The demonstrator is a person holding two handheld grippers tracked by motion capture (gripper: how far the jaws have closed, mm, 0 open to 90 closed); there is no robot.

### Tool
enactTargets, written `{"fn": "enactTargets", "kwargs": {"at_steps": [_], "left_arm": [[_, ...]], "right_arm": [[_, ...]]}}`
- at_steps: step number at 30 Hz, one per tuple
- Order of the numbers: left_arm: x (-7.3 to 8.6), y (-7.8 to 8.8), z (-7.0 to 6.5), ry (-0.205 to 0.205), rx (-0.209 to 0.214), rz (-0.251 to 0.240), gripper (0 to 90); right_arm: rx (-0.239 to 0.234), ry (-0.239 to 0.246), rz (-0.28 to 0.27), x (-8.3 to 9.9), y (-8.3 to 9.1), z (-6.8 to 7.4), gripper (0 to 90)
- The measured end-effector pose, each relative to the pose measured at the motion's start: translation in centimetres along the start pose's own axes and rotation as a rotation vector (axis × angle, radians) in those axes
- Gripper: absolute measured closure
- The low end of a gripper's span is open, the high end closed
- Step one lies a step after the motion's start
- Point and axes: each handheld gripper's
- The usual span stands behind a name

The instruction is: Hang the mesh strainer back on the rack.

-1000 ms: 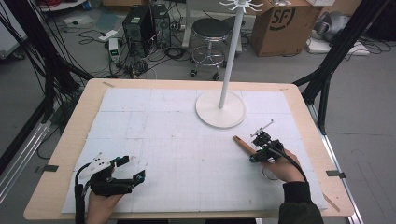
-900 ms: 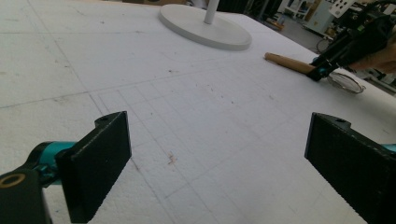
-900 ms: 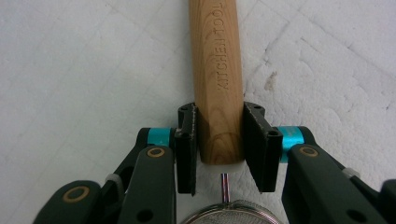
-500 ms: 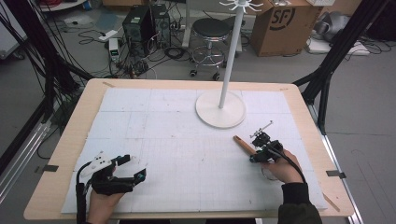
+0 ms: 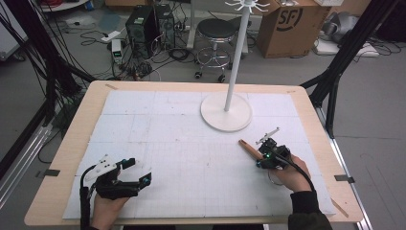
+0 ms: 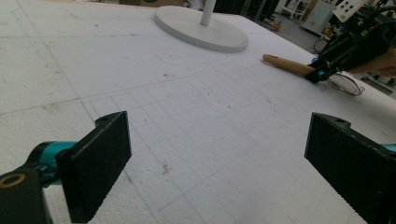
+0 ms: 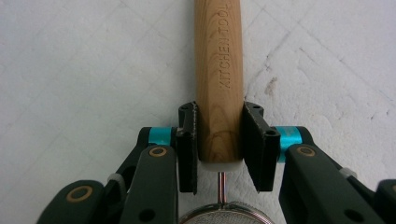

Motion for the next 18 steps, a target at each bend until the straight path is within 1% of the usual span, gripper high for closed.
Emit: {"fn": "enactTargets", "kwargs": {"at_steps": [2, 4, 6, 7, 9, 11, 15, 17, 18], "left_arm": [[0.0, 0.0, 0.0, -0.002, 0.001, -0.001, 8.1], [0.0, 0.0, -0.1, 0.001, 0.000, -0.002, 8.1], [0.0, 0.1, -0.1, 0.002, -0.002, -0.001, 8.1], [0.0, 0.1, 0.0, 0.003, -0.002, -0.003, 8.1], [0.0, 0.1, 0.0, 0.002, -0.002, -0.004, 8.2], [0.0, 0.1, 0.0, 0.002, -0.002, -0.003, 8.2], [0.0, 0.1, 0.0, 0.001, 0.000, -0.006, 8.3], [0.0, 0.2, 0.0, 0.006, -0.001, -0.010, 8.3], [0.0, 0.2, 0.0, 0.006, -0.002, -0.012, 8.3]], "right_arm": [[-0.014, -0.015, -0.036, 0.5, 0.0, -0.2, 69.2], [-0.048, -0.058, -0.063, 1.0, 0.1, -0.5, 69.2], [-0.089, -0.089, -0.087, 1.4, 0.1, -1.1, 69.2], [-0.101, -0.104, -0.099, 1.5, 0.2, -1.2, 69.2], [-0.134, -0.116, -0.126, 1.8, 0.4, -1.4, 69.2], [-0.165, -0.142, -0.173, 2.0, 0.9, -1.6, 69.1], [-0.209, -0.194, -0.272, 2.0, 1.9, -2.0, 69.1], [-0.228, -0.221, -0.306, 2.0, 2.2, -2.1, 69.0], [-0.228, -0.224, -0.325, 1.9, 2.3, -2.1, 69.0]]}}
Point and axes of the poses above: each handheld gripper's, and its own axes: y roughly backward along the jaws, x roughly out of its underside, z roughly to its left, and after that the axes turned 8 degrees about -y, right-handed
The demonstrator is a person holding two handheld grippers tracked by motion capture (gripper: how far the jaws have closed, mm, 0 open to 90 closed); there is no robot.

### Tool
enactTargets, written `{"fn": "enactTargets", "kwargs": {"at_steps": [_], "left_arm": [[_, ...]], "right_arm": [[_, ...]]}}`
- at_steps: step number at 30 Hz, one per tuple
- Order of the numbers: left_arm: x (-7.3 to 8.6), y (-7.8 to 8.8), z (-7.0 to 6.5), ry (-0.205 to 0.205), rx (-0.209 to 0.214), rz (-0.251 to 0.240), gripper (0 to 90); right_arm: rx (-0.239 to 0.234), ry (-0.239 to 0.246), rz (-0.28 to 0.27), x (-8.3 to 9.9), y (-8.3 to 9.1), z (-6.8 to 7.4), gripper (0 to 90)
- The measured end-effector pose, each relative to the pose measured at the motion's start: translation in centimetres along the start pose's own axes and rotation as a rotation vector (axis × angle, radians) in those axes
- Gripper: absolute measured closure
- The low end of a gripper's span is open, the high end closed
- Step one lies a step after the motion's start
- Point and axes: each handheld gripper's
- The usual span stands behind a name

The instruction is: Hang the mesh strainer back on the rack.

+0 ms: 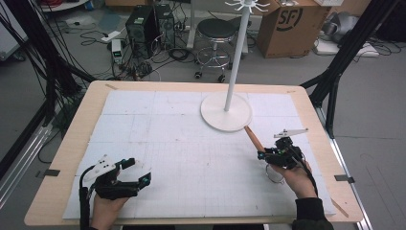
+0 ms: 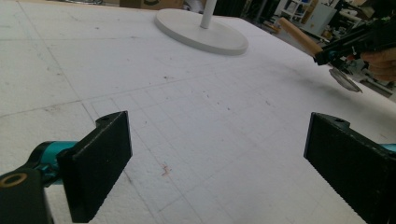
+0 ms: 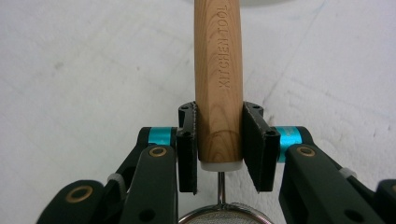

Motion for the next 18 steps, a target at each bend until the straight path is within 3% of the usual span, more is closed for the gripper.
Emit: {"fn": "enactTargets", "kwargs": {"at_steps": [4, 10, 18], "left_arm": [[0.0, 0.2, 0.0, 0.000, 0.000, -0.009, 8.3], [-0.1, 0.5, 0.1, 0.002, -0.010, -0.019, 8.3], [-0.1, 0.5, -0.1, -0.005, -0.006, -0.020, 8.3]], "right_arm": [[0.005, -0.022, -0.054, -0.1, 0.2, 0.0, 68.9], [-0.088, -0.074, -0.183, -0.4, 1.1, -0.2, 68.9], [-0.143, -0.100, -0.296, -1.2, 1.5, 0.3, 68.9]]}}
Point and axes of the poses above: each handheld gripper's, and its own axes: y roughly backward along the jaws, x roughly out of its underside, z roughly to its left, and after that the axes turned 8 degrees about -y, right-handed
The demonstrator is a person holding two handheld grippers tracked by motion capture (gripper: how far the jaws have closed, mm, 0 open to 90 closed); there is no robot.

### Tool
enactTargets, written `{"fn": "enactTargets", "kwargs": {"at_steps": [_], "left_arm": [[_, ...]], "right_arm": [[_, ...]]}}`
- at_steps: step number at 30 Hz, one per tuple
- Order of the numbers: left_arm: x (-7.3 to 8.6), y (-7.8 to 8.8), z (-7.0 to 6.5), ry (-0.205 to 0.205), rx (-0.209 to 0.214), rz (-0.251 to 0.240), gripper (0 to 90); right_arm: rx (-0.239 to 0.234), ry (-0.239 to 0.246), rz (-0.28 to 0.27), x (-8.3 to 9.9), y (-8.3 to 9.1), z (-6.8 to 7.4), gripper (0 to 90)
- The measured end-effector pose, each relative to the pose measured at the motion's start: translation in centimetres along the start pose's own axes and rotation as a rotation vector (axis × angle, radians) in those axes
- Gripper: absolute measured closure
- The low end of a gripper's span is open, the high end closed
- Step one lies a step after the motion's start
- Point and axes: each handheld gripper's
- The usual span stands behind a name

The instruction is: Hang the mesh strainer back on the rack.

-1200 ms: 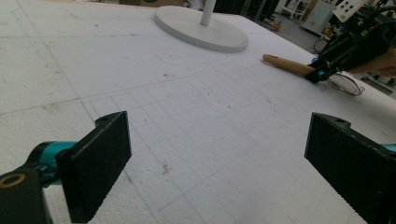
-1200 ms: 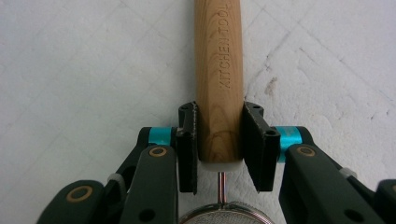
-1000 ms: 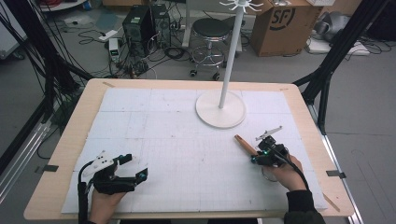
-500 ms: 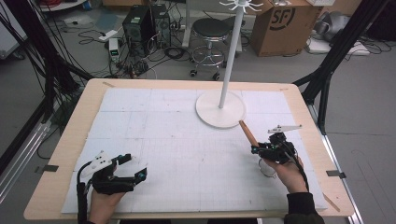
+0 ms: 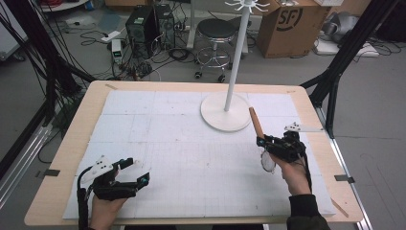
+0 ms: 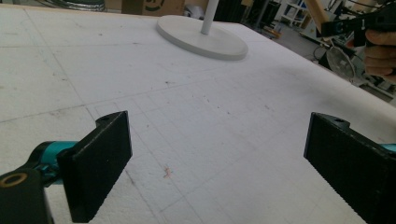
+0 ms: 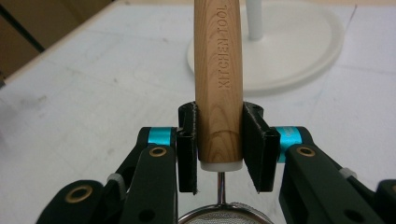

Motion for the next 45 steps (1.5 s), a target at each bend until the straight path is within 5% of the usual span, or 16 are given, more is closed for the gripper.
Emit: {"fn": "enactTargets", "kwargs": {"at_steps": [23, 33, 45], "left_arm": [[0.1, 0.5, 0.1, 0.002, -0.017, -0.001, 8.3], [0.2, 0.9, 0.2, 0.008, -0.025, -0.004, 8.3], [0.3, 1.0, 0.1, -0.007, -0.037, 0.001, 8.3]], "right_arm": [[-0.120, -0.046, -0.354, -3.7, -0.5, 3.1, 68.9], [-0.146, -0.014, -0.459, -5.6, -0.4, 4.2, 68.9], [-0.166, 0.000, -0.510, -8.1, -0.5, 5.3, 68.8]]}}
Point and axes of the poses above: each handheld gripper's, and its own axes: y roughly backward along the jaws, x roughly out of its underside, z roughly to its left, and after that the axes turned 8 degrees about -y, right-handed
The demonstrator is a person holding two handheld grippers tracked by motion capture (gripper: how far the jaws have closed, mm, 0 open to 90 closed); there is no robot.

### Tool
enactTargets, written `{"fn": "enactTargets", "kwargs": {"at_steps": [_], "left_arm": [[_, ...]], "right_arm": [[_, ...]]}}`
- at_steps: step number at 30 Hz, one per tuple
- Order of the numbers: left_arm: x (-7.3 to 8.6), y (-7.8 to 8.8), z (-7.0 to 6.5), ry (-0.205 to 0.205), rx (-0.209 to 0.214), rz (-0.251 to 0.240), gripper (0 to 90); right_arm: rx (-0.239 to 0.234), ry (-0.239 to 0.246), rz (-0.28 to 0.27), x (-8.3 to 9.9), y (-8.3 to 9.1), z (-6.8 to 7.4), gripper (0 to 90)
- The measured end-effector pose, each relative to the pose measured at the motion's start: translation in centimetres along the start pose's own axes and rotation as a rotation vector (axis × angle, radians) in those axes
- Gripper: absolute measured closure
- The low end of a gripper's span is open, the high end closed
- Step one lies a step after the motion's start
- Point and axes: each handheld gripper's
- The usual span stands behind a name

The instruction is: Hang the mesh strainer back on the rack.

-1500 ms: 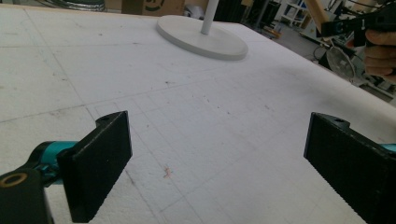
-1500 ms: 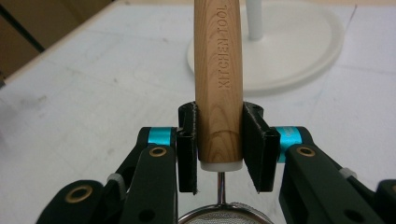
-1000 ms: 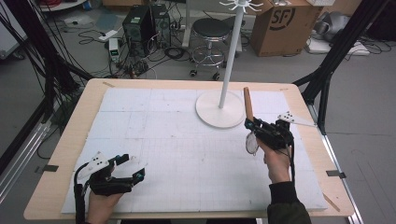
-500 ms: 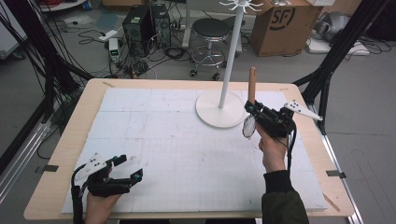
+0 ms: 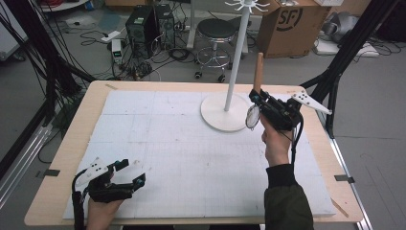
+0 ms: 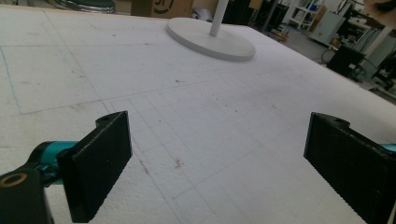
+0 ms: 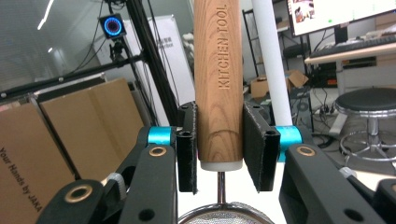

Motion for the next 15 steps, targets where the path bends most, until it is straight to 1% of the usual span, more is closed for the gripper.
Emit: {"fn": "enactTargets", "kwargs": {"at_steps": [3, 5, 7, 10, 12, 15], "left_arm": [[-0.1, -0.2, -0.2, -0.022, -0.004, -0.002, 8.3], [0.0, -0.4, -0.2, -0.032, -0.006, 0.006, 8.3], [0.0, -0.7, -0.2, -0.029, 0.000, 0.014, 8.3], [0.0, -0.7, -0.2, -0.033, 0.003, 0.011, 8.3], [-0.1, -0.6, -0.2, -0.032, 0.004, 0.009, 8.3], [-0.1, -0.5, -0.1, -0.026, 0.002, 0.004, 8.3]], "right_arm": [[-0.010, 0.003, -0.018, -0.7, -0.3, 0.0, 68.8], [-0.015, 0.007, -0.020, -1.1, -0.6, 0.0, 68.8], [-0.010, 0.014, -0.022, -1.4, -0.9, -0.1, 68.8], [-0.014, 0.022, -0.029, -1.8, -1.3, -0.2, 68.8], [-0.014, 0.013, -0.032, -2.1, -1.5, -0.3, 68.8], [-0.012, 0.008, -0.052, -2.5, -1.8, -0.4, 68.8]]}}
Point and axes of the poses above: each handheld gripper's, and its own axes: y roughly backward along the jaws, x roughly out of its underside, z roughly to its left, and after that the axes turned 8 degrees about -y, right-handed
